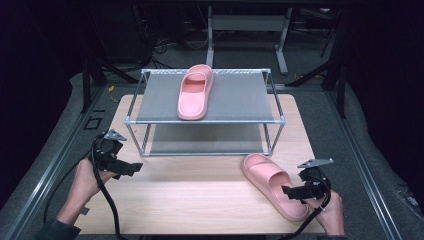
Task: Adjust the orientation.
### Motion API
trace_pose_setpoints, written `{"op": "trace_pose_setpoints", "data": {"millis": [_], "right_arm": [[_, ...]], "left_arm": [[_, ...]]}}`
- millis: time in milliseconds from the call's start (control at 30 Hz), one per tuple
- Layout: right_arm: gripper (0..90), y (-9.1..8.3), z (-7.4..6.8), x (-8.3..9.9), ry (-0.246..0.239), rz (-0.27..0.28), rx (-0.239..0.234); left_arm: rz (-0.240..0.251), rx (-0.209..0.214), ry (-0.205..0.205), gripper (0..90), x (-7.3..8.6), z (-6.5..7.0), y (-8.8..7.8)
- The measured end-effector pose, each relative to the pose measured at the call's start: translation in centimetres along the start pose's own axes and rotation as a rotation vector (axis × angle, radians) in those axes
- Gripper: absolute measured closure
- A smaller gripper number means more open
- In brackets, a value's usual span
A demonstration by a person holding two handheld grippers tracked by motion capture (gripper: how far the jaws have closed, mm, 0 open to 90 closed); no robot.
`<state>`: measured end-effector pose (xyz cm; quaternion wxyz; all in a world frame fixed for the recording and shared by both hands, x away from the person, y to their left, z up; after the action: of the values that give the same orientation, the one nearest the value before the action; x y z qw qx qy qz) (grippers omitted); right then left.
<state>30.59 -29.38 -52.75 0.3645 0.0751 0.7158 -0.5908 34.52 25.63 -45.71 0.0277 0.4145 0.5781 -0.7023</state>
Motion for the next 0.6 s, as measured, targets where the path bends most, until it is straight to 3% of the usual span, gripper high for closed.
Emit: {"op": "trace_pose_setpoints", "data": {"millis": [233,300,600], "right_arm": [[9.6,-0.2,0.0,-0.3,0.001,-0.005,0.007],[9.5,0.0,0.0,-0.4,-0.005,-0.017,-0.002],[9.5,0.2,0.2,-0.7,-0.009,-0.034,-0.004]], "left_arm": [[0.008,0.009,-0.015,0.0,3.0,0.1,2.4],[0.015,0.025,-0.039,0.1,3.8,-0.1,3.2],[0.024,0.066,-0.079,0.0,6.1,-0.4,6.2]]}}
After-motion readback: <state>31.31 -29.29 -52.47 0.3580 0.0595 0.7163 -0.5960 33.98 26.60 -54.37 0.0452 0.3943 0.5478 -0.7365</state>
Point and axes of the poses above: each handheld gripper's, and its own axes: y roughly forward along the jaws, x roughly out of its underside, z roughly to its right, the point moved 3 cm from there along y, roughly forward along the jaws, and after that the axes turned 3 degrees about z, right-handed, at the moved point
